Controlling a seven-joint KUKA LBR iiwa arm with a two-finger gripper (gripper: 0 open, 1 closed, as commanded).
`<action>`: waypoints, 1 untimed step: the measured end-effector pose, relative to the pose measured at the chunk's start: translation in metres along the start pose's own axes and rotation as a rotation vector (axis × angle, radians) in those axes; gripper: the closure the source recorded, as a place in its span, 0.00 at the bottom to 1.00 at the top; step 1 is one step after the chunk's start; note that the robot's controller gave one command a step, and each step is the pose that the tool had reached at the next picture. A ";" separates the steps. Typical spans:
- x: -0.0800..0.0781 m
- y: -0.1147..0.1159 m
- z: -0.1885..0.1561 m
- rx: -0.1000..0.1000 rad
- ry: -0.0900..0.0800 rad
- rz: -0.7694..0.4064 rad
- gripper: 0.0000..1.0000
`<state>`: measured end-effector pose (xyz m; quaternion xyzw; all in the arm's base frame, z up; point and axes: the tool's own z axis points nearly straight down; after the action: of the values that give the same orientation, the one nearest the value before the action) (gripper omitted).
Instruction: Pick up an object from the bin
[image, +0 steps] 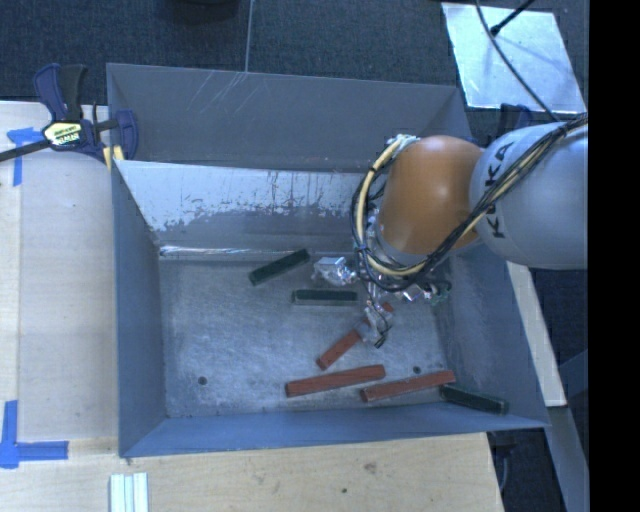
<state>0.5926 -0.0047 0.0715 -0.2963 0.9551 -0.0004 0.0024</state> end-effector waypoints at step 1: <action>-0.001 -0.001 -0.003 0.001 0.001 0.001 1.00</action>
Offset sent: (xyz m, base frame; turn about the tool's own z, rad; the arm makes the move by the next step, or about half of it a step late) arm 0.0000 0.0000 0.0000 0.0000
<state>0.5936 -0.0052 0.0748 -0.2961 0.9552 -0.0009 0.0021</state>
